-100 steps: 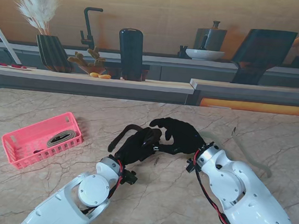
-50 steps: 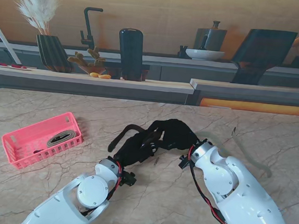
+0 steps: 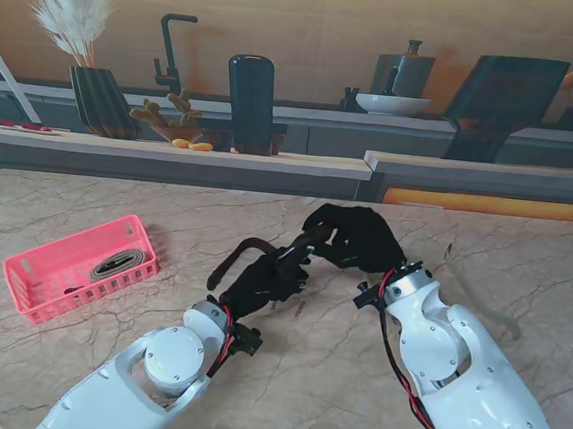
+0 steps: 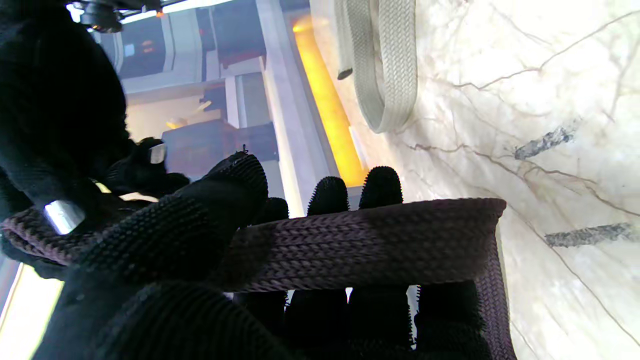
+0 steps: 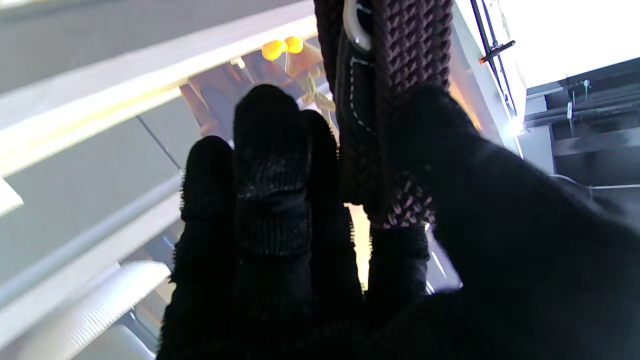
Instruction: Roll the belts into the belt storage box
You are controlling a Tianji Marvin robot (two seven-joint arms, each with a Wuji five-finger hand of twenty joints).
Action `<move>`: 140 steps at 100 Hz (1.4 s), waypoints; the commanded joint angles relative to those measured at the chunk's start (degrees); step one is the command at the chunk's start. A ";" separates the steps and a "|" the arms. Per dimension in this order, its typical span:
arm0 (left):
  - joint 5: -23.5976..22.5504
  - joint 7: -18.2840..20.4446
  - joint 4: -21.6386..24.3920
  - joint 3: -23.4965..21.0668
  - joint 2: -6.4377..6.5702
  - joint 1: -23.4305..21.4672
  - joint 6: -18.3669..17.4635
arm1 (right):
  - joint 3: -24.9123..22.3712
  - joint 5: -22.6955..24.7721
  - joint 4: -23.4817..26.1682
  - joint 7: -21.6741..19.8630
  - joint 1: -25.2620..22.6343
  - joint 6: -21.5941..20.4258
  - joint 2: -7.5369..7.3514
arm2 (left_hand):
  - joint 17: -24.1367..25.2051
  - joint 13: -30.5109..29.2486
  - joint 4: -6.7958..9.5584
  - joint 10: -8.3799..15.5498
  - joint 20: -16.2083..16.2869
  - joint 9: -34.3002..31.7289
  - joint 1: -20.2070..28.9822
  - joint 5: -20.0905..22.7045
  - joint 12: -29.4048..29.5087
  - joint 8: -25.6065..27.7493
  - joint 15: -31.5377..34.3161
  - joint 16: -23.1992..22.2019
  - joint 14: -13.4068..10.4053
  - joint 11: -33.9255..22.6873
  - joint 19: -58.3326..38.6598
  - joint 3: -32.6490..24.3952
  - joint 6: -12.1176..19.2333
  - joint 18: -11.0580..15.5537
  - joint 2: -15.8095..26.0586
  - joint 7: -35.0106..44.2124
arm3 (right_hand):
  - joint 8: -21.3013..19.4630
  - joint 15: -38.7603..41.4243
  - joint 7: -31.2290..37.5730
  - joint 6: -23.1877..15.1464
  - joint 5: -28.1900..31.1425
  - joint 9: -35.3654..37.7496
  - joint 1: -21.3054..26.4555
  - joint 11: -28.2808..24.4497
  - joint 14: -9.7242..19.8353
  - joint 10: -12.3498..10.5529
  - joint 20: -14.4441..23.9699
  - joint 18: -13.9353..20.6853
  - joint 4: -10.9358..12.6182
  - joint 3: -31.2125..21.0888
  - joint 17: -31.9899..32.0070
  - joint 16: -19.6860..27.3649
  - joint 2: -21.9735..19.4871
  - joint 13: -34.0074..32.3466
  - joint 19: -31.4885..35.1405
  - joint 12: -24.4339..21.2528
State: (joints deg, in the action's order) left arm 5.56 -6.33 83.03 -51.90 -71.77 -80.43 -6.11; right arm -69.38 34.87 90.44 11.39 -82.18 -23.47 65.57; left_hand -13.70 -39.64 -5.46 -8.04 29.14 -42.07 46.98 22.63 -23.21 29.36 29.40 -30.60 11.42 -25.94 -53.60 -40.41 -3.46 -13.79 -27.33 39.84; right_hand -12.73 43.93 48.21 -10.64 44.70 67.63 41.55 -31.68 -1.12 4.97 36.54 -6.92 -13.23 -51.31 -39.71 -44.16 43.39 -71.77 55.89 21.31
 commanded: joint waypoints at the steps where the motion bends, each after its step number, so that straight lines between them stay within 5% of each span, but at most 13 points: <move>1: -0.27 0.19 0.13 0.19 0.22 -0.01 0.31 | -1.29 2.97 2.14 1.74 0.34 -1.24 -0.37 | 0.05 -2.10 1.17 2.07 -0.66 -3.86 3.93 2.77 -2.20 0.44 -0.21 1.59 -0.58 0.47 -0.07 1.84 1.84 -0.18 1.06 -0.56 | -3.11 0.31 12.48 -5.97 5.86 1.38 2.62 -1.27 0.61 -2.43 1.08 0.65 0.27 -5.20 0.81 -0.86 -4.68 -1.44 1.22 0.97; 16: 0.91 0.78 0.39 0.06 0.23 -0.10 1.04 | -3.52 8.49 4.13 3.13 0.41 -2.32 -0.96 | 0.40 -3.07 -0.85 1.72 -1.76 -9.16 10.24 6.59 -6.42 1.01 0.25 2.55 0.18 4.69 -0.26 7.37 3.81 -0.33 3.96 1.86 | -3.27 0.22 12.44 -6.33 5.58 1.13 2.59 -1.10 0.88 -2.83 1.04 0.80 0.37 -4.88 1.22 -1.04 -5.02 -1.04 0.88 1.09; 28: 2.54 1.44 0.84 -0.23 0.22 -0.36 2.00 | -4.39 11.04 4.95 2.89 0.99 -2.98 -1.43 | 0.86 -3.65 -0.52 0.82 -1.92 -11.69 16.72 8.83 -7.16 0.28 1.16 2.62 1.30 4.44 -0.55 14.63 4.18 -1.09 8.75 3.91 | -3.54 0.02 12.49 -6.81 5.25 0.94 2.67 -0.96 1.13 -3.14 0.93 0.85 0.50 -4.55 1.69 -1.15 -5.37 -0.53 0.41 1.24; 48: 1.02 -0.82 1.76 -0.28 -0.34 -0.49 7.33 | -3.89 15.29 4.01 3.34 2.52 -4.06 -2.07 | -0.06 -5.58 0.21 -3.93 1.51 -13.43 22.60 10.81 -5.25 -0.63 9.15 0.29 6.51 -2.62 -7.40 23.68 -1.01 -2.38 12.95 6.07 | -3.77 -0.26 12.49 -7.22 4.90 0.61 2.64 -0.74 1.35 -3.42 0.78 0.62 0.53 -4.11 2.17 -1.22 -5.81 -0.12 -0.15 1.37; 77: -7.45 -5.03 -0.20 0.85 -0.91 1.25 11.63 | -3.38 14.92 3.43 1.32 3.36 -3.66 -2.37 | -0.19 -5.86 0.24 -4.80 3.21 -13.49 23.29 10.35 -3.82 -1.16 12.81 0.57 7.70 -5.61 -10.38 24.49 -2.61 -3.37 13.39 8.12 | -3.90 -0.24 12.48 -6.90 4.69 0.50 2.95 -0.67 1.21 -3.27 0.71 0.05 0.78 -3.87 2.62 -1.44 -5.94 0.18 -0.53 1.66; 100: -7.62 -6.39 -0.19 1.06 -1.33 1.19 12.29 | -2.84 20.02 2.60 2.23 4.39 -2.49 -3.09 | -0.37 -6.20 0.21 -5.72 4.18 -14.18 22.88 11.30 -0.69 -3.37 14.32 2.03 8.73 -6.24 -11.68 23.78 -4.16 -4.06 12.36 8.87 | -3.73 0.22 12.30 -6.44 4.94 0.48 3.20 -0.74 0.92 -2.95 0.76 -0.01 1.00 -3.86 2.51 -1.78 -5.73 0.17 -0.48 1.93; 116: -6.67 -6.30 1.68 0.67 -1.10 -0.27 10.59 | -0.77 22.11 0.48 3.60 6.04 -0.64 -3.26 | -1.04 -7.11 -0.69 -5.81 4.77 -15.60 18.24 12.79 0.98 -4.78 15.59 2.99 8.94 -6.81 -12.43 16.62 -4.19 -4.49 9.54 9.71 | -3.56 0.67 12.14 -5.77 4.92 0.59 3.45 -0.88 0.65 -2.41 0.81 -0.11 1.34 -3.76 2.09 -2.01 -5.52 0.09 -0.15 2.02; 140: -3.43 -5.08 3.53 0.48 -0.87 -1.76 8.97 | 3.71 22.29 -3.06 5.48 8.62 1.68 -3.01 | -1.10 -7.20 -0.67 -5.40 4.82 -15.80 15.67 13.31 1.37 -5.25 15.73 3.10 8.71 -6.74 -12.47 15.18 -3.42 -4.62 8.98 9.65 | -3.03 1.34 11.95 -4.84 5.08 0.65 3.85 -1.26 0.14 -1.82 0.71 -0.55 2.10 -3.36 1.85 -2.02 -5.29 0.02 0.30 1.78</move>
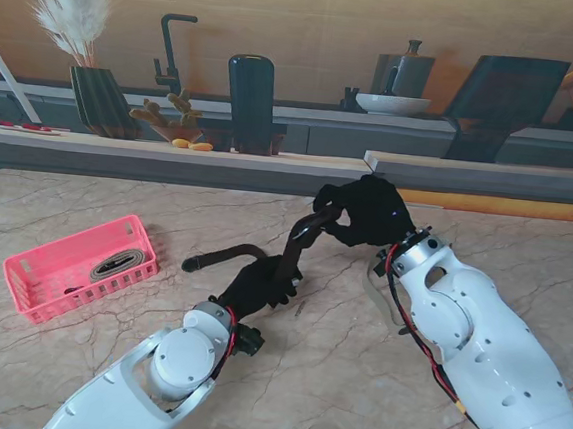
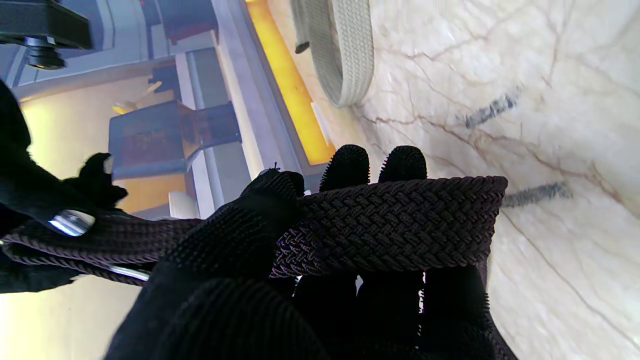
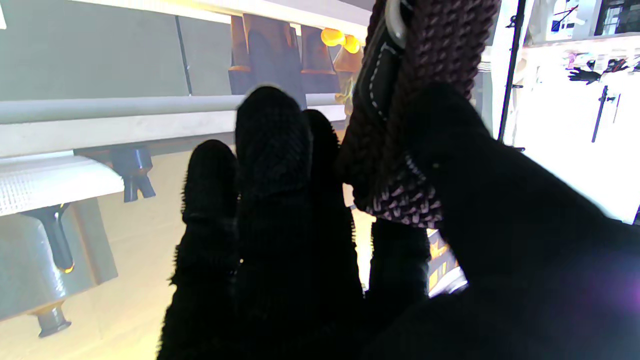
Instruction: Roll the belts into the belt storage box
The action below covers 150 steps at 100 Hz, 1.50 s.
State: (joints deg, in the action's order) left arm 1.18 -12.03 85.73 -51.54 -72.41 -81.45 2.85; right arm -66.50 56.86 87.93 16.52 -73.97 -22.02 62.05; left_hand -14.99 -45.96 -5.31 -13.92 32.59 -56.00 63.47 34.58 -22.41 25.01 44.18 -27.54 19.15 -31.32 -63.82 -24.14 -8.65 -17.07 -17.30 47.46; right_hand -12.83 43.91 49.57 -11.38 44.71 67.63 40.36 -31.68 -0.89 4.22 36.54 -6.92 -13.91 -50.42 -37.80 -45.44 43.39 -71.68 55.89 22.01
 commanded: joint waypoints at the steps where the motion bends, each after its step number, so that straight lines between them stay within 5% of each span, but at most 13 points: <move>1: 1.13 0.62 0.85 0.12 -0.27 -0.77 0.02 | 1.01 0.31 -0.67 0.42 0.49 0.29 0.53 | 0.18 -0.83 -0.80 0.48 1.37 -1.83 -0.88 1.34 0.58 -0.89 0.94 0.04 1.01 -1.34 -2.25 -1.08 1.81 -1.34 -1.04 2.02 | -2.91 1.38 10.58 -4.10 5.03 0.65 5.06 -1.28 -0.10 -1.05 0.71 -0.55 2.80 -4.24 -0.07 -0.73 -5.32 -0.08 0.31 1.06; 27: 6.29 0.26 1.13 -0.09 -1.01 -1.37 -0.15 | 5.27 -1.84 -3.08 2.21 1.41 1.82 1.31 | 2.37 3.42 0.59 2.02 0.33 4.47 -5.53 -3.42 0.98 0.49 -1.89 -0.60 -0.11 1.64 -0.01 5.08 3.39 -0.15 0.83 -2.55 | -2.63 2.32 10.55 -3.05 4.96 0.54 5.55 -2.02 -0.33 -0.37 0.50 -0.92 3.57 -3.92 -0.11 -0.78 -5.12 -0.27 0.66 0.91; 37: 10.44 -0.12 1.26 -0.70 -1.44 -1.95 -1.81 | 6.11 -1.91 -3.29 3.03 0.92 1.41 1.41 | 4.30 8.30 2.64 2.92 -0.82 10.86 -15.65 -7.21 1.87 1.25 -6.54 -0.24 -1.12 5.21 2.41 9.44 2.52 0.10 4.77 -10.41 | -2.53 2.46 10.54 -2.97 5.05 0.55 5.58 -2.20 -0.39 -0.32 0.43 -0.94 3.68 -3.84 -0.07 -0.74 -5.09 -0.22 0.76 0.80; 64: 17.26 0.25 1.98 -2.35 -1.61 -3.39 -7.09 | 7.76 -1.65 -3.62 4.96 -1.01 -0.57 1.49 | 8.08 16.45 3.24 5.51 -4.63 23.18 -25.94 -19.38 4.42 -1.00 -19.31 2.65 -7.32 11.82 10.26 17.11 5.26 0.17 -1.47 -19.61 | -2.46 2.50 10.30 -3.35 4.38 0.14 5.20 -2.60 0.12 -0.69 0.12 -0.92 3.86 -3.07 0.18 -0.40 -6.00 0.17 0.88 0.45; 68: 18.00 0.59 2.11 -2.51 -1.54 -3.58 -7.78 | 8.13 -1.85 -3.89 5.10 -1.08 -0.76 1.56 | 8.24 16.82 3.20 6.03 -5.05 24.08 -27.22 -21.08 4.66 -1.56 -20.78 3.00 -8.10 12.32 11.58 16.50 5.75 0.14 -2.88 -20.59 | -2.49 2.42 10.25 -3.46 4.18 0.03 5.15 -2.62 0.23 -0.77 0.08 -0.90 3.88 -2.88 0.25 -0.33 -6.19 0.27 0.86 0.40; 70: 18.36 0.70 2.15 -2.57 -1.53 -3.66 -8.21 | 8.34 -2.09 -4.03 5.09 -1.10 -0.88 1.61 | 8.19 16.77 2.47 6.32 -4.34 24.32 -31.40 -21.73 4.71 -2.37 -21.66 2.34 -8.45 12.36 12.03 8.41 5.96 0.16 -5.06 -20.37 | -2.48 2.35 10.17 -3.58 4.03 -0.13 5.11 -2.58 0.34 -0.88 0.03 -0.86 3.90 -2.78 0.38 -0.28 -6.40 0.38 0.80 0.34; 75: 19.29 0.68 2.31 -2.70 -1.57 -3.87 -9.12 | 8.90 -2.72 -4.45 5.09 -1.12 -1.20 1.74 | 8.26 16.85 1.42 6.48 -4.41 24.84 -34.99 -22.27 4.82 -2.41 -22.51 2.95 -8.89 12.56 12.83 2.42 6.11 0.33 -7.55 -20.39 | -2.53 2.12 10.12 -3.72 3.82 -0.30 5.13 -2.63 0.29 -0.91 -0.06 -0.93 3.93 -2.53 0.54 -0.13 -6.52 0.66 0.73 0.29; 86: 22.20 0.82 3.20 -3.14 -1.64 -4.60 -10.54 | 10.29 -3.09 -5.59 5.45 -0.90 -1.83 1.84 | 8.05 16.81 0.54 7.18 -4.65 26.04 -37.94 -24.90 4.93 -2.50 -24.05 3.57 -10.13 12.68 13.80 -3.46 6.76 0.72 -10.32 -20.44 | -2.66 1.44 9.90 -4.38 3.06 -0.67 5.04 -2.53 0.73 -1.43 -0.26 -0.93 4.03 -1.81 0.77 0.34 -7.25 1.20 0.62 -0.05; 105: 24.75 1.83 4.24 -3.60 -1.45 -5.40 -11.40 | 12.80 -5.51 -7.84 5.58 0.13 -1.72 2.49 | 5.61 15.07 0.02 7.48 -4.98 25.50 -37.31 -26.16 4.75 -2.56 -24.13 3.82 -10.82 11.93 14.48 -8.83 7.62 1.80 -12.91 -20.01 | -2.41 -0.07 8.75 -4.72 0.04 -2.17 5.24 -1.66 1.13 -1.80 -0.58 -1.11 4.01 -1.15 1.76 1.16 -7.01 2.98 0.22 -0.60; 118: 25.86 2.04 5.01 -3.99 -1.37 -5.85 -11.19 | 13.89 -6.29 -8.64 5.05 0.65 -2.28 2.61 | 1.76 11.48 0.14 7.88 -5.89 22.83 -30.87 -26.21 3.33 -1.91 -21.63 3.05 -11.05 9.16 13.83 -13.31 8.55 3.88 -13.58 -18.59 | -3.06 -1.93 6.42 -4.23 -5.11 -5.06 3.89 -0.64 1.46 -1.94 -0.87 -1.81 4.34 -0.64 3.01 2.15 -4.85 5.23 -0.38 -0.16; 138: 26.20 0.12 6.24 -4.52 -1.71 -6.41 -9.76 | 13.87 -5.75 -8.12 3.30 0.15 -3.16 2.09 | -4.40 5.43 1.38 8.82 -5.81 17.75 -20.44 -26.05 0.78 0.43 -15.00 1.13 -10.93 3.76 8.89 -16.52 8.25 6.32 -11.07 -11.92 | -10.42 -3.27 -4.96 -1.70 -9.24 -11.61 -3.43 -3.18 1.35 -1.61 -1.21 -2.71 7.48 -3.92 5.00 2.88 -2.91 9.17 -1.74 -0.77; 141: 26.35 -0.14 6.41 -4.62 -1.76 -6.49 -9.49 | 13.76 -5.53 -7.97 3.08 0.01 -3.36 1.98 | -5.38 4.42 1.60 8.91 -5.72 17.08 -18.91 -25.68 0.48 0.48 -13.88 0.80 -10.99 3.05 8.06 -16.77 7.98 6.53 -10.47 -11.25 | -15.04 -3.34 -7.80 -1.28 -9.53 -12.49 -4.64 -3.71 1.34 -1.65 -1.09 -2.98 8.92 -4.01 5.36 3.03 -3.08 9.66 -2.01 -1.39; 150: 26.54 -0.80 6.82 -4.79 -1.89 -6.65 -8.78 | 13.12 -4.79 -7.05 1.64 -0.63 -3.91 1.50 | -7.64 2.19 2.07 9.11 -5.66 15.50 -14.73 -24.92 -0.49 0.62 -11.91 0.22 -11.37 1.37 6.62 -17.86 7.56 6.93 -8.71 -9.95 | -15.53 -4.00 -9.65 -2.34 -12.78 -15.04 -6.77 -3.13 0.72 -1.78 -1.24 -4.18 9.37 -3.46 7.70 3.13 -3.10 12.16 -3.10 -1.55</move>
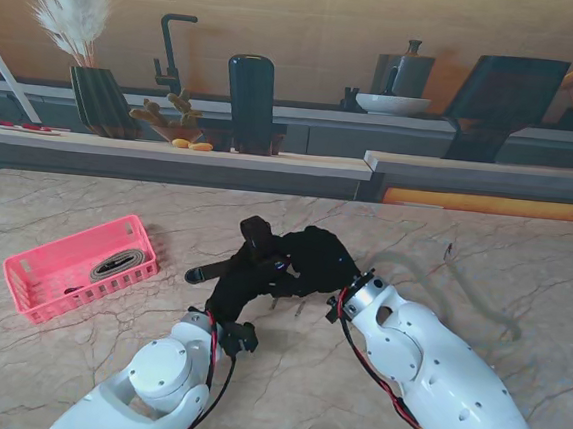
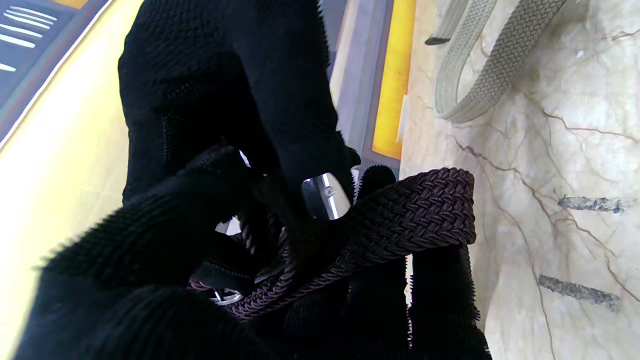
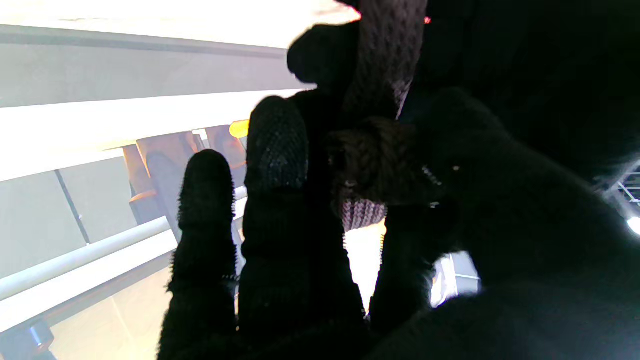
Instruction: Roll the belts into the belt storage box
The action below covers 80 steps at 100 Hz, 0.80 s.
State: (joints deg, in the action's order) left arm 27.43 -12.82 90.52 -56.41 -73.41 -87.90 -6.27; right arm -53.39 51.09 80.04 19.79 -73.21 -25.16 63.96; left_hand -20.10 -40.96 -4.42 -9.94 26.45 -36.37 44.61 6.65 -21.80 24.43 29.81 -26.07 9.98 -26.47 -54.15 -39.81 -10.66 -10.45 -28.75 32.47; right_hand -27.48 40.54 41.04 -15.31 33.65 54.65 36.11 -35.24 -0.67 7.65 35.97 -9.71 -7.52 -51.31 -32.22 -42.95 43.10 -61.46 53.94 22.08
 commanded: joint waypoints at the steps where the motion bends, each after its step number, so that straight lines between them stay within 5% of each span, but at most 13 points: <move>1: 0.28 -0.07 2.09 0.06 -0.89 -0.21 0.46 | -0.09 1.09 0.96 -1.83 -1.48 -0.84 -0.47 | -2.79 -3.14 0.75 5.16 0.28 -4.76 5.76 3.04 -2.82 1.08 2.86 -1.31 -2.31 -2.82 -3.39 -1.56 9.56 0.41 2.77 5.42 | -0.87 -0.71 -1.27 1.49 -2.04 -2.36 -2.77 0.53 0.39 -5.24 -0.67 -1.49 2.97 -2.44 2.40 0.65 -2.84 2.31 -1.25 -1.63; 24: -1.05 -2.24 2.17 0.08 -1.40 0.15 3.46 | -4.65 4.81 5.75 -2.71 -5.12 -2.36 -1.54 | -5.25 -7.77 -1.15 4.99 1.31 -10.21 23.90 6.31 -12.28 1.93 7.69 -10.79 -1.82 0.37 -8.72 3.23 7.53 -0.54 8.16 9.86 | -1.00 -1.28 -2.90 -0.90 -5.82 -7.99 -6.42 3.51 -0.38 -4.90 0.32 -1.68 3.13 0.15 6.72 0.43 -4.29 7.23 -2.68 -2.08; 58: -15.00 -2.01 -3.87 2.22 -0.96 4.47 4.71 | -14.91 9.53 15.14 0.24 -11.86 -3.01 -1.96 | -4.28 -7.08 -1.08 2.73 8.91 -9.90 27.99 9.63 -16.71 11.27 15.19 -19.55 -1.68 -0.61 -12.50 8.50 7.08 -2.67 10.88 19.15 | -1.90 -6.64 -4.96 4.83 -8.90 -15.48 -7.63 5.48 -0.99 -3.58 1.56 -0.33 3.63 2.89 6.15 3.88 -6.10 10.00 -4.30 -1.71; 80: -20.57 0.82 -5.35 3.34 0.27 5.70 3.47 | -17.68 7.91 16.88 -8.64 -12.17 -1.91 -2.63 | -3.99 -6.48 -0.75 2.32 11.27 -9.46 29.35 8.92 -18.41 15.66 17.31 -20.36 -1.39 -0.41 -13.00 10.59 7.91 -3.29 12.32 21.14 | -1.50 -15.36 -9.10 6.17 -14.88 -23.06 -8.30 10.17 -3.81 -2.71 1.67 -0.52 3.36 5.32 7.80 8.61 -6.45 13.77 -6.60 -3.41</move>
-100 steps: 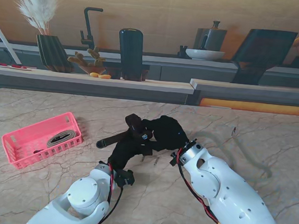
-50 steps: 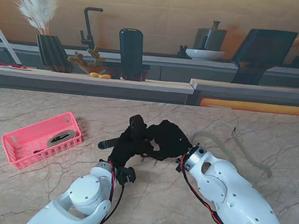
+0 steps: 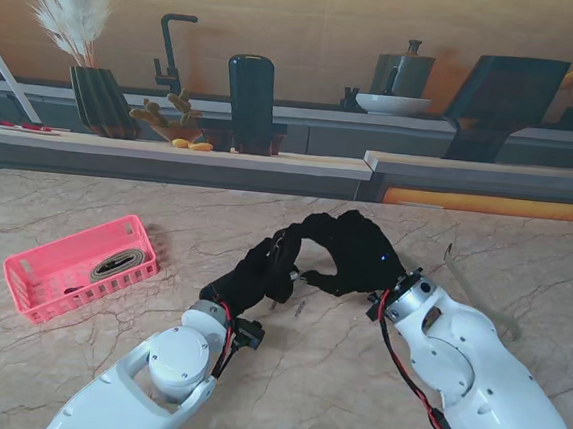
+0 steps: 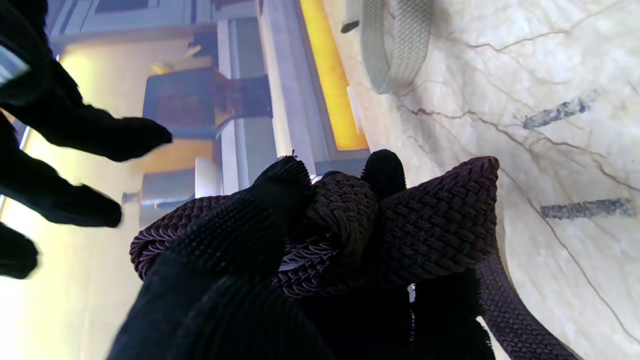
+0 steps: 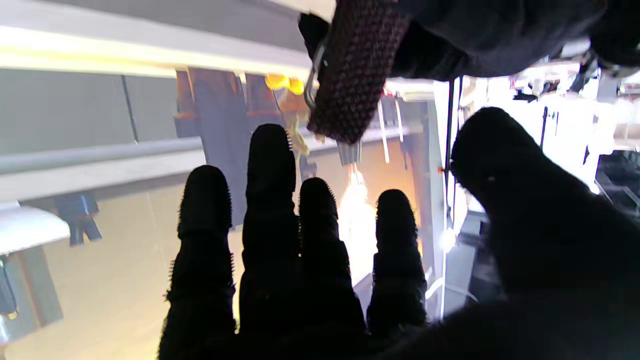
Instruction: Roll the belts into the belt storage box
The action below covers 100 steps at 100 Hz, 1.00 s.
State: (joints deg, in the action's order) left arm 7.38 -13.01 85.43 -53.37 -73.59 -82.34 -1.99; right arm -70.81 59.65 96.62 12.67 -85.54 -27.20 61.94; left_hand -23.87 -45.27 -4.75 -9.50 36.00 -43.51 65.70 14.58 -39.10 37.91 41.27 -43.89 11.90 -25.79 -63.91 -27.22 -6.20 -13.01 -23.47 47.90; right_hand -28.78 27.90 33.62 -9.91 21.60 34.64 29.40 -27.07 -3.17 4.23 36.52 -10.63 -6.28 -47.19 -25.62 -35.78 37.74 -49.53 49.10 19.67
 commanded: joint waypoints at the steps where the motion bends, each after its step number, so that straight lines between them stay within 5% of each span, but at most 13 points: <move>1: -0.79 1.20 -0.30 0.36 0.53 0.18 -0.92 | -0.32 -0.84 0.33 -2.08 0.21 0.13 -0.65 | -0.19 -2.14 -0.41 1.83 1.74 -2.26 8.27 0.96 -1.11 2.28 5.84 -2.54 -3.34 -1.08 -3.21 -2.03 3.46 -0.73 7.07 5.76 | -0.18 -3.00 -1.82 0.81 -3.09 -3.40 -1.54 2.21 -1.39 0.75 1.11 0.40 2.11 1.26 1.30 1.57 -1.09 2.09 -1.87 -1.06; 38: -8.56 5.70 -1.40 2.48 2.77 1.50 -5.43 | 3.45 -7.80 -4.82 -11.63 5.68 -0.36 -1.19 | -0.21 -2.30 -0.44 1.74 2.21 -2.34 8.27 1.17 -0.80 4.75 4.74 -2.26 -3.28 -0.75 -2.68 -2.36 3.87 -0.67 7.22 6.36 | -0.72 -2.40 -2.42 3.75 -3.32 -5.51 3.40 0.74 2.47 2.17 1.15 3.32 1.51 -0.37 -1.85 1.01 -1.25 1.29 -2.34 -0.18; 59: -8.62 6.18 -1.06 2.40 2.99 1.26 -6.04 | 6.78 -11.20 -9.14 -12.07 8.78 -2.61 -0.91 | -0.20 -2.31 -0.41 1.70 2.11 -2.24 8.27 1.33 -0.81 5.20 4.27 -2.31 -3.32 -0.70 -2.03 -2.40 3.90 -0.49 7.34 6.14 | -3.87 4.99 5.97 -0.85 9.87 7.63 9.30 -6.10 6.09 0.29 1.91 6.43 0.62 -2.79 -8.53 -2.77 -1.53 -6.92 2.17 1.75; 66: -8.39 6.15 -0.88 2.27 2.98 1.10 -6.11 | 8.00 -12.04 -10.83 -10.67 9.79 -3.26 -0.57 | -0.24 -2.41 -0.42 1.58 2.10 -2.24 8.27 1.24 -0.78 5.28 4.16 -2.30 -3.38 -0.65 -1.93 -2.36 3.91 -0.48 7.30 6.03 | 2.51 8.43 16.50 -5.74 13.88 14.77 13.58 -7.61 6.17 -0.82 1.44 7.36 -3.98 -1.48 -11.71 -6.31 0.05 -11.74 5.14 2.12; 80: -7.41 6.02 -0.49 2.08 2.86 0.75 -6.03 | 9.99 -15.64 -13.14 -9.89 11.22 -3.38 0.14 | -0.32 -2.44 -0.50 1.47 2.09 -2.43 8.19 1.33 -0.56 5.25 3.49 -2.24 -3.26 -0.29 -1.67 -1.91 3.76 -0.36 6.90 5.45 | 7.38 12.55 25.30 -11.10 25.54 29.76 17.72 -4.24 6.11 -2.62 1.63 8.02 -5.50 -6.48 -16.62 -7.66 1.25 -20.71 8.92 2.97; 88: -6.91 5.68 -0.47 2.02 2.71 0.62 -6.21 | 10.26 -17.52 -13.64 -9.92 11.54 -3.13 0.45 | 0.01 -1.91 -0.55 1.09 0.82 -3.17 1.46 1.40 -1.60 3.20 0.28 -3.02 -1.99 3.43 0.69 -4.57 3.40 -0.43 2.68 3.04 | 10.90 11.34 25.94 -9.80 28.66 32.56 17.34 -2.10 5.11 -2.93 1.53 7.43 -5.75 -8.75 -17.44 -6.83 2.53 -22.32 9.48 2.00; 100: -6.06 5.54 -0.70 1.85 2.55 0.60 -6.14 | 8.91 -19.32 -12.62 -9.84 10.99 -2.07 0.79 | 3.91 1.75 0.45 1.56 0.96 1.13 -12.49 2.16 3.06 -0.33 -1.37 2.06 0.04 -1.21 2.03 -11.61 2.97 -2.72 -1.01 -2.75 | 12.78 10.25 26.75 -8.91 30.87 34.16 17.08 -0.56 4.15 -2.86 1.49 6.74 -5.94 -11.05 -17.81 -6.35 3.87 -23.33 9.72 1.39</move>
State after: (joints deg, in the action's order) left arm 0.78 -7.34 84.09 -51.23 -70.51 -81.60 -7.83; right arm -61.02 40.53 82.76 2.80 -73.71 -30.00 62.26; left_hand -22.11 -45.24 -4.81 -9.54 36.75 -44.33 57.71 16.86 -38.58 39.35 40.73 -44.06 12.35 -24.22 -62.54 -35.36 -6.07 -14.34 -23.63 48.81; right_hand -14.33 38.92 47.68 -15.08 43.87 62.02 40.88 -24.35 1.47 7.38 37.20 -3.98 -13.33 -49.78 -42.59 -42.65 44.70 -69.94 56.76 20.24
